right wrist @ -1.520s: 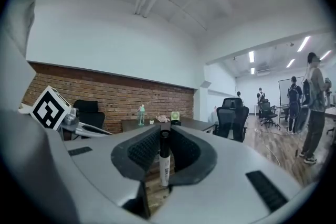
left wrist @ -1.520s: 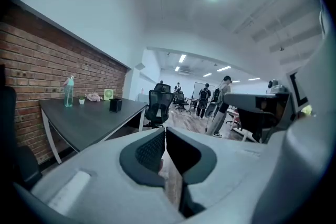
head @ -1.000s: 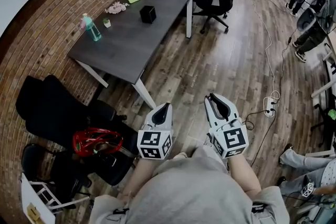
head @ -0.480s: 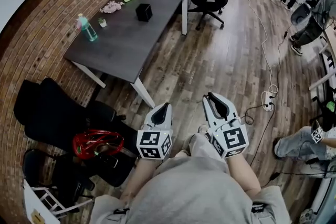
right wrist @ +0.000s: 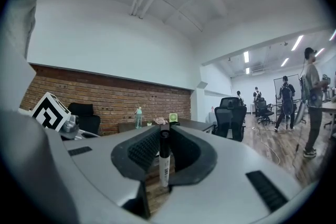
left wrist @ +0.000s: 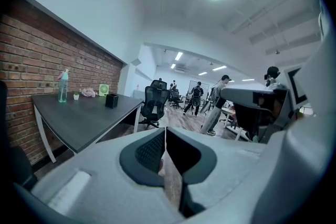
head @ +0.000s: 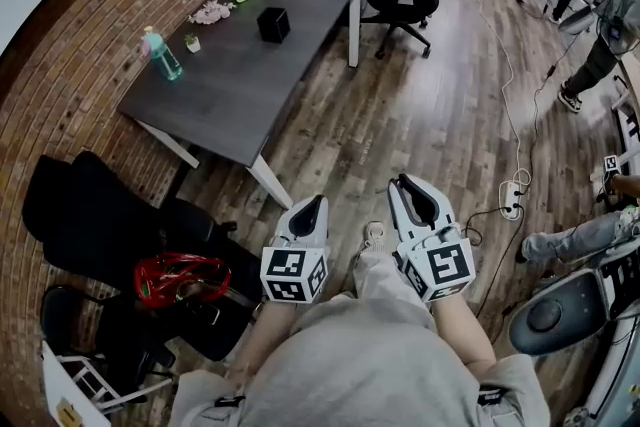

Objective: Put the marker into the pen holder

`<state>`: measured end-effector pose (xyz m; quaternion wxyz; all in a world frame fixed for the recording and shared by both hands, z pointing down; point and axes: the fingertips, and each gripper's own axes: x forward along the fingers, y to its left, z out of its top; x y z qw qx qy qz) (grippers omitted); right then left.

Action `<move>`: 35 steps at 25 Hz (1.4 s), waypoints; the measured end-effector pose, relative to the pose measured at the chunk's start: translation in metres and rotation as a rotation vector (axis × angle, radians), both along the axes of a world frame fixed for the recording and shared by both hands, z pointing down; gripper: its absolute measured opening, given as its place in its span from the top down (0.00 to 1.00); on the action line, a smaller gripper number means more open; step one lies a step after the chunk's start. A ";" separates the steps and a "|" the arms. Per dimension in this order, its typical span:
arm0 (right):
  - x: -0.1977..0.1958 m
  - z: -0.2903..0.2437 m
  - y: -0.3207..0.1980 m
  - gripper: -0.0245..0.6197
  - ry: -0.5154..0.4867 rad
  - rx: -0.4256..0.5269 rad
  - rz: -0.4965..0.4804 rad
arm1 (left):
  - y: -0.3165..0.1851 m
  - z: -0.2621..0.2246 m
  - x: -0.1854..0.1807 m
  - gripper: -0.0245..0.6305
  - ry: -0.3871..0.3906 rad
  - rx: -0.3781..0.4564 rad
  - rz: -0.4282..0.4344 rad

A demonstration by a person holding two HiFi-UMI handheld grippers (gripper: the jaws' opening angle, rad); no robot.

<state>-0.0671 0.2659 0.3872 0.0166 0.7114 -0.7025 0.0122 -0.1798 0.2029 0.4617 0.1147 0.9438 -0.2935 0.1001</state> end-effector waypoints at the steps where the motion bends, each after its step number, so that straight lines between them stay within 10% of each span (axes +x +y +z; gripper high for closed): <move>1: 0.005 0.000 -0.006 0.87 0.000 0.002 -0.001 | -0.006 0.001 0.004 0.93 -0.001 0.000 -0.003; 35: 0.188 -0.015 -0.221 0.87 -0.006 0.016 -0.166 | -0.199 -0.012 0.179 0.93 -0.006 -0.009 -0.140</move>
